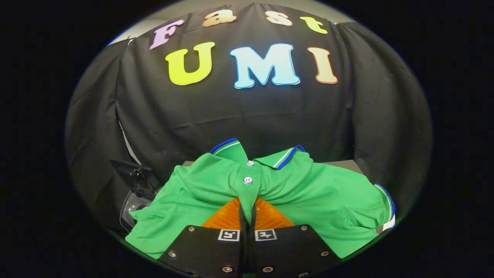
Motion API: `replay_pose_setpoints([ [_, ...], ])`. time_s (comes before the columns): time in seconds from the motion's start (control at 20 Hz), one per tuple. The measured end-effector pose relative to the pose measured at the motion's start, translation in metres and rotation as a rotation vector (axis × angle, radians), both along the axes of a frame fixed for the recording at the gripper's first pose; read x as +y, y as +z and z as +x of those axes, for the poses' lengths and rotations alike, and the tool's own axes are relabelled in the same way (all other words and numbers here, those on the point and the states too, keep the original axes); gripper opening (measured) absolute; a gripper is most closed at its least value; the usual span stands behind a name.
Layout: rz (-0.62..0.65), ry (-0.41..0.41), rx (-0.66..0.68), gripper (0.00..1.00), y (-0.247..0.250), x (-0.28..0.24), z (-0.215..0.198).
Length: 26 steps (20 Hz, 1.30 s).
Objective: Put the clothes into the washing machine and then close the washing machine lid.
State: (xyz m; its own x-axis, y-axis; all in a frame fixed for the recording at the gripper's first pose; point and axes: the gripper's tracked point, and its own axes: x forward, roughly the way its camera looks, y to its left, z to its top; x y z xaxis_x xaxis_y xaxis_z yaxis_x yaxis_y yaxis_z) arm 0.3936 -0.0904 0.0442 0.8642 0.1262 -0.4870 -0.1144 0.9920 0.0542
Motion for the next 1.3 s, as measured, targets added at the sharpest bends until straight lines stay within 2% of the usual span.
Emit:
replay_pose_setpoints([
  [0.3,0.0,0.009,-0.108,0.0,0.055,0.025,-0.012],
  [0.6,0.023,0.043,-0.181,0.0,0.094,0.074,-0.025],
  [1.0,0.045,0.101,-0.239,0.0,0.125,0.156,-0.037],
  [1.3,0.068,0.174,-0.263,0.0,0.132,0.228,-0.047],
])
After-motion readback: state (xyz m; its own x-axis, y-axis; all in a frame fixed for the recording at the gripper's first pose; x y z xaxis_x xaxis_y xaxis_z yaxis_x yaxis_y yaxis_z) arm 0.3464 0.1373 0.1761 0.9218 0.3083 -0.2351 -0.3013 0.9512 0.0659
